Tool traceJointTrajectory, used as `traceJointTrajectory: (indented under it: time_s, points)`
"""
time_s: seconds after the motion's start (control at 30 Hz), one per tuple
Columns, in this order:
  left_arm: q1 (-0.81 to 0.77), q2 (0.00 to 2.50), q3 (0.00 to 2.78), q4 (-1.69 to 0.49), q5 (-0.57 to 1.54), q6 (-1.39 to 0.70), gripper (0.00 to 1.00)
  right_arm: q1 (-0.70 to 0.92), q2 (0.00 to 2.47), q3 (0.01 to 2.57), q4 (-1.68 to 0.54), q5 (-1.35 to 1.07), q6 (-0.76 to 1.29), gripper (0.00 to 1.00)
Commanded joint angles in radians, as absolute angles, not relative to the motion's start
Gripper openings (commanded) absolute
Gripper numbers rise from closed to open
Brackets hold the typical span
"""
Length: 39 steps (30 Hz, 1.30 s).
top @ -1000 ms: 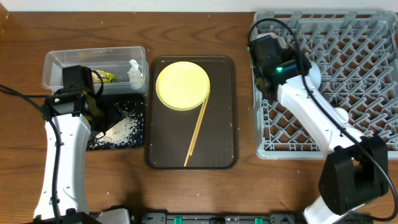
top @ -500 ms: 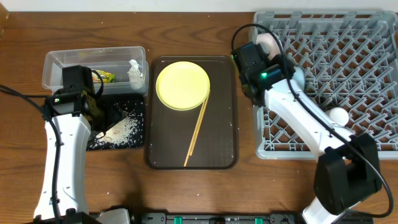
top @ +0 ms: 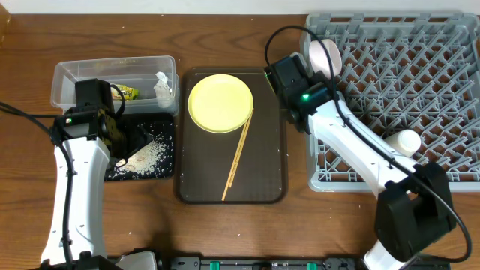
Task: Sort waste into correct bins and load items into the dishwasher rack
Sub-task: 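Reach the right gripper to the yellow plate edge and grasp it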
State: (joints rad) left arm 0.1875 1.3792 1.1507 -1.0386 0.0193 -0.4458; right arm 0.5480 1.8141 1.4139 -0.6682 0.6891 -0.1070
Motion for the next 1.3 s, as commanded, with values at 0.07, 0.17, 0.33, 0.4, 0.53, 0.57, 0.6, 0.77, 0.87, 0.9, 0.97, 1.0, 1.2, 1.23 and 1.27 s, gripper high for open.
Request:
traceJointTrajectory:
  time_s: [0.07,0.17,0.33,0.4,0.53,0.57,0.6,0.77,0.87,0.9,0.97,1.0,1.2,1.23,1.27]
  points:
    - [0.191,1.378,1.147,-1.039,0.014,-0.455,0.84,0.548,1.750,1.425,-0.509,0.233,-0.056,0.62]
    - [0.191,1.378,1.147,-1.039,0.014,-0.455,0.84,0.548,1.769,1.425,-0.402,-0.002,-0.049,0.57]
    - [0.191,1.378,1.147,-1.039,0.014,-0.455,0.84,0.557,1.851,1.425,-0.278,-0.030,0.090,0.57]
    - [0.191,1.378,1.147,-1.039,0.014,-0.455,0.84,0.558,1.902,1.425,-0.249,-0.031,0.136,0.57]
    - [0.191,1.378,1.147,-1.039,0.014,-0.455,0.84,0.558,2.008,1.425,-0.219,-0.034,0.206,0.54]
    - [0.191,1.378,1.147,-1.039,0.014,-0.455,0.84,0.558,2.032,1.425,-0.212,-0.035,0.212,0.53]
    - [0.191,1.378,1.147,-1.039,0.014,-0.454,0.84,0.560,2.052,1.425,-0.207,-0.034,0.213,0.52]
    - [0.191,1.378,1.147,-1.039,0.014,-0.455,0.84,0.572,2.134,1.425,-0.163,-0.034,0.217,0.47]
    - [0.191,1.378,1.147,-1.039,0.014,-0.454,0.84,0.574,2.157,1.425,-0.154,-0.026,0.243,0.37]
    - [0.191,1.378,1.147,-1.039,0.014,-0.455,0.84,0.574,2.160,1.425,-0.153,-0.022,0.250,0.32]
    - [0.191,1.378,1.147,-1.039,0.014,-0.455,0.84,0.574,2.164,1.425,-0.152,-0.018,0.263,0.24]
    - [0.191,1.378,1.147,-1.039,0.014,-0.455,0.84,0.574,2.165,1.425,-0.154,-0.013,0.266,0.21]
    - [0.191,1.378,1.147,-1.039,0.014,-0.455,0.84,0.574,2.165,1.425,-0.177,-0.004,0.300,0.12]
    - [0.191,1.378,1.147,-1.039,0.015,-0.455,0.84,0.574,2.165,1.425,-0.182,-0.004,0.300,0.12]
    - [0.191,1.378,1.147,-1.039,0.015,-0.455,0.84,0.575,2.165,1.425,-0.190,-0.004,0.300,0.13]
